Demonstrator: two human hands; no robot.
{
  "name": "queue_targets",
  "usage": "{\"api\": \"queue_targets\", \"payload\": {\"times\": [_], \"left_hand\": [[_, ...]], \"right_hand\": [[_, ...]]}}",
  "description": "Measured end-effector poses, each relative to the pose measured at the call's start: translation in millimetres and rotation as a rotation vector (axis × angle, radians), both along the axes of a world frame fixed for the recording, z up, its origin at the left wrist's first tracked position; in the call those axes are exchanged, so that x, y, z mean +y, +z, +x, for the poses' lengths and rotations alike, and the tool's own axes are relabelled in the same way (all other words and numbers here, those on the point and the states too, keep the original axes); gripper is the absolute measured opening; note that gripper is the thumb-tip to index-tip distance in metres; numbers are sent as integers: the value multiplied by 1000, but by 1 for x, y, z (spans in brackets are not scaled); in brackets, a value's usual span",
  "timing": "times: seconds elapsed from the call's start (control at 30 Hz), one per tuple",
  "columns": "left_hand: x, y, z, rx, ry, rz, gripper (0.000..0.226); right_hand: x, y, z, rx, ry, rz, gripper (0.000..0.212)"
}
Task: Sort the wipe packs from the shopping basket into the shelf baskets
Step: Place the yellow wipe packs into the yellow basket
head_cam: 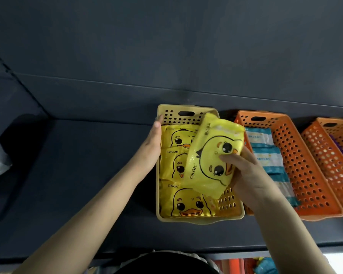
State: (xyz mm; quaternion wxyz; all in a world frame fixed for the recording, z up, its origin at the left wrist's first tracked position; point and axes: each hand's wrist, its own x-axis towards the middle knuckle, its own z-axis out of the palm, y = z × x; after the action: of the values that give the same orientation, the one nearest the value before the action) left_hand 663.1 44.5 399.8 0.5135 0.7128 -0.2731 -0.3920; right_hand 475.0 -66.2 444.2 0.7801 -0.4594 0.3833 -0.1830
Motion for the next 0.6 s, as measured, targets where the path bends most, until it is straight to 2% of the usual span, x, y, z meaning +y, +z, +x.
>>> {"api": "queue_targets", "payload": {"times": [0.07,0.2,0.3,0.4,0.47,0.6], "left_hand": [[-1,-3,1,-7,6,-37,55],[-6,-4,4,-63,16,-52,55],[-16,1,13,-73,-2,11,58],[-26,5,18,-118,-19,96,62],[-27,4,18,-170,-11,112,62],[-27,-1,20,-215,-14,88,62]], "right_hand": [[9,1,-1,-27,-74,37,45],[30,2,1,278,-127,-247,43],[41,1,4,323,-104,-312,57],[36,0,-1,372,50,-436,52],[28,-1,-8,418,201,-420,57],[13,1,-14,530,468,-375,49]]}}
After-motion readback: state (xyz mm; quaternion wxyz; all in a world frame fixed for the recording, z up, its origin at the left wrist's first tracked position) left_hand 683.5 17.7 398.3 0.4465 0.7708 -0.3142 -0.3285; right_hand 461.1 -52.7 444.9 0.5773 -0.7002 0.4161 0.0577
